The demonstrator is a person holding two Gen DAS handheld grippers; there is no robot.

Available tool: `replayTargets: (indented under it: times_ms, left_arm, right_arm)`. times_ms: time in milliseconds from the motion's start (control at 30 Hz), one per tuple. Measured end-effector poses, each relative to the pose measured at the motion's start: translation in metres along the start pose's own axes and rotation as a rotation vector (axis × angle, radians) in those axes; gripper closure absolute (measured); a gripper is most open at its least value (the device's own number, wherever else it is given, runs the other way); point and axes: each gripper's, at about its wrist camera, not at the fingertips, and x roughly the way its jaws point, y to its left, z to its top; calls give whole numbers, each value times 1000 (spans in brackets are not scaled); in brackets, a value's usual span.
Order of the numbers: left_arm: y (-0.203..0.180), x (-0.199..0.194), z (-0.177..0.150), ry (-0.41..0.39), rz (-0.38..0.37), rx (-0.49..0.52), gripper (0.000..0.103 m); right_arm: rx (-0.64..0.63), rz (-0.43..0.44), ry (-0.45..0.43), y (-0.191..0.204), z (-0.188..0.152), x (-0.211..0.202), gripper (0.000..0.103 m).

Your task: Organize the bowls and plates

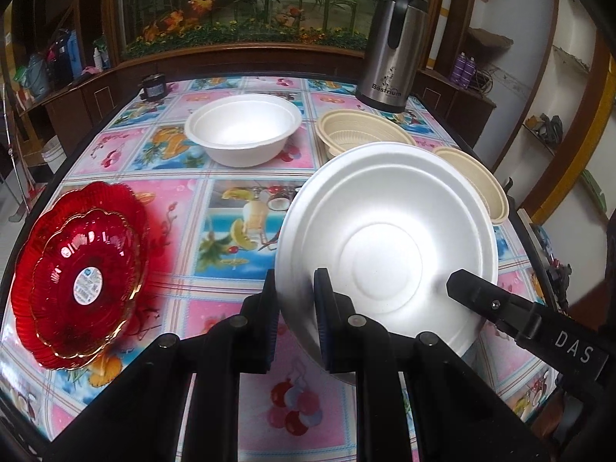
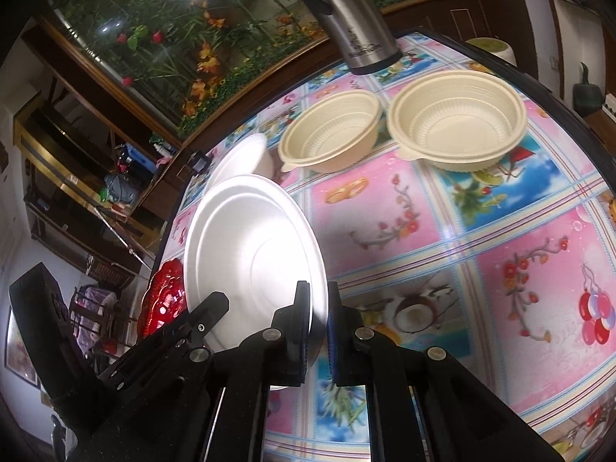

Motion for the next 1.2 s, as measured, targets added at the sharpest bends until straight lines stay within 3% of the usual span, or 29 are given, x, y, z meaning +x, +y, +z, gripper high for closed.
replayTargets:
  times_ms: [700, 1200]
  left_arm:
    - [94, -41, -10, -65, 86, -149, 89]
    - [138, -59, -15, -108, 130, -225, 88]
  right_arm:
    - [-176, 80, 54, 98, -18, 27, 95]
    - [-268, 110, 63, 148, -31, 39, 96]
